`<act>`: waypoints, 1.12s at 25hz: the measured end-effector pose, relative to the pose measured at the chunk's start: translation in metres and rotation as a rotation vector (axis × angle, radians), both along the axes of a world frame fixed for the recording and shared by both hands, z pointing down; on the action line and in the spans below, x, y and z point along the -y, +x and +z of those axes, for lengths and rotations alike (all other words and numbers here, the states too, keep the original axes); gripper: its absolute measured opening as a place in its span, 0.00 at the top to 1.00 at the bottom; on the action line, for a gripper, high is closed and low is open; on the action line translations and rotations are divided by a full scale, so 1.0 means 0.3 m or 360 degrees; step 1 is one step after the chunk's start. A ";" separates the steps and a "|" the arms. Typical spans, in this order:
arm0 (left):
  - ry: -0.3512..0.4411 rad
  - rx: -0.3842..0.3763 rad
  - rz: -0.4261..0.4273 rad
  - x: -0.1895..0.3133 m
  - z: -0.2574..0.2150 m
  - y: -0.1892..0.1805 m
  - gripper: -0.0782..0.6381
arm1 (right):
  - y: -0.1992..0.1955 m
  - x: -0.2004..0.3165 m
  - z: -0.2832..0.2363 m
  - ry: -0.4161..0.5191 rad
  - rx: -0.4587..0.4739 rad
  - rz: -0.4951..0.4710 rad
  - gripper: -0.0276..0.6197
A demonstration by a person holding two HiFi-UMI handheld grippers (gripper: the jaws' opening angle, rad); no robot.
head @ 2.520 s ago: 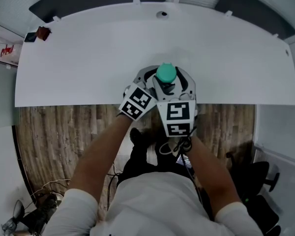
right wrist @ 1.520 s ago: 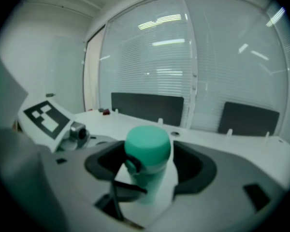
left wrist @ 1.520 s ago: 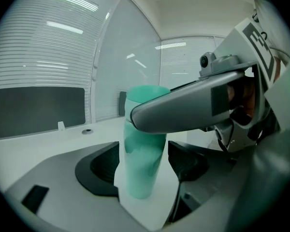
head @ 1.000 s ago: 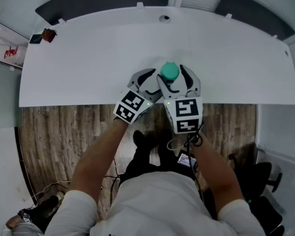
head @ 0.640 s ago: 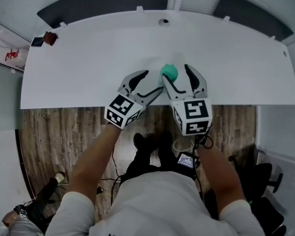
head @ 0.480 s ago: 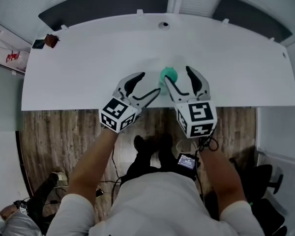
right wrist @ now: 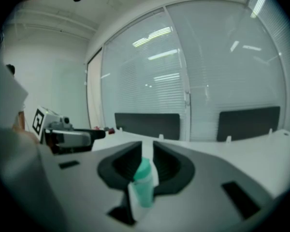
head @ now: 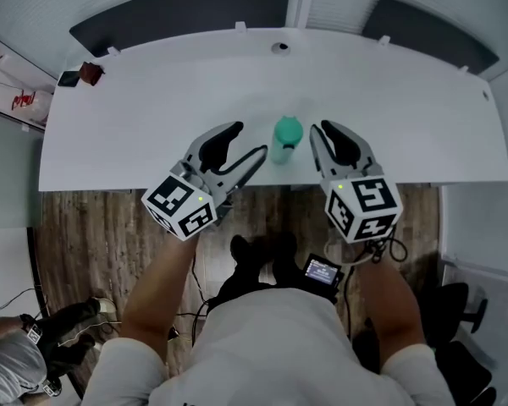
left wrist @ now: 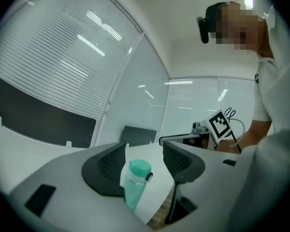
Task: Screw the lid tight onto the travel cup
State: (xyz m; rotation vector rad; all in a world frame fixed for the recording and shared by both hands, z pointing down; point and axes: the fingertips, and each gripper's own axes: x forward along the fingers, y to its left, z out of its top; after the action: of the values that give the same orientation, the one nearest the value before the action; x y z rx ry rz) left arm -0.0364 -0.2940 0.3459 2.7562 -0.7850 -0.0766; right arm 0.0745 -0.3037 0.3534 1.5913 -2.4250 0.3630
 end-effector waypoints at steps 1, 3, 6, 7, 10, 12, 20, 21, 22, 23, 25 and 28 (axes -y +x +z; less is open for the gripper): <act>-0.0006 -0.0026 0.0003 -0.008 -0.017 -0.002 0.54 | 0.007 -0.007 -0.008 -0.0007 0.0016 0.0005 0.84; -0.0019 -0.0075 0.0010 -0.027 -0.045 -0.007 0.59 | 0.024 -0.026 -0.023 -0.0019 0.0046 0.0015 0.86; -0.0037 -0.0144 0.0012 -0.055 -0.085 -0.023 0.68 | 0.046 -0.063 -0.049 -0.0027 0.0107 0.0025 0.87; -0.0040 -0.0163 0.0010 -0.066 -0.097 -0.028 0.71 | 0.051 -0.078 -0.058 -0.0027 0.0137 0.0020 0.87; -0.0048 -0.0204 0.0006 -0.100 -0.121 -0.039 0.75 | 0.054 -0.122 -0.085 -0.0024 0.0254 -0.0014 0.88; -0.0064 -0.0231 0.0003 -0.123 -0.129 -0.046 0.76 | 0.050 -0.146 -0.103 -0.0027 0.0310 -0.0036 0.88; -0.0118 -0.0278 0.0006 -0.228 -0.145 -0.042 0.80 | 0.087 -0.239 -0.155 -0.0017 0.0346 -0.0019 0.89; -0.0126 -0.0279 0.0008 -0.243 -0.146 -0.041 0.81 | 0.091 -0.251 -0.162 -0.0015 0.0348 -0.0015 0.90; -0.0133 -0.0280 0.0011 -0.257 -0.147 -0.041 0.81 | 0.094 -0.263 -0.169 -0.0013 0.0349 -0.0013 0.90; -0.0138 -0.0283 0.0013 -0.270 -0.150 -0.041 0.81 | 0.095 -0.274 -0.176 -0.0010 0.0349 -0.0013 0.90; -0.0143 -0.0290 0.0016 -0.291 -0.157 -0.042 0.81 | 0.096 -0.292 -0.188 -0.0001 0.0346 -0.0021 0.90; -0.0161 -0.0279 0.0017 -0.314 -0.146 -0.050 0.81 | 0.091 -0.310 -0.183 -0.0002 0.0330 -0.0036 0.90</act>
State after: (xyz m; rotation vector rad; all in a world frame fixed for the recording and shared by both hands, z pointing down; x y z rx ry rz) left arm -0.0513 -0.1997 0.3022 2.6151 -0.7071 -0.2650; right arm 0.1018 -0.2107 0.2984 1.5963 -2.5900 0.5511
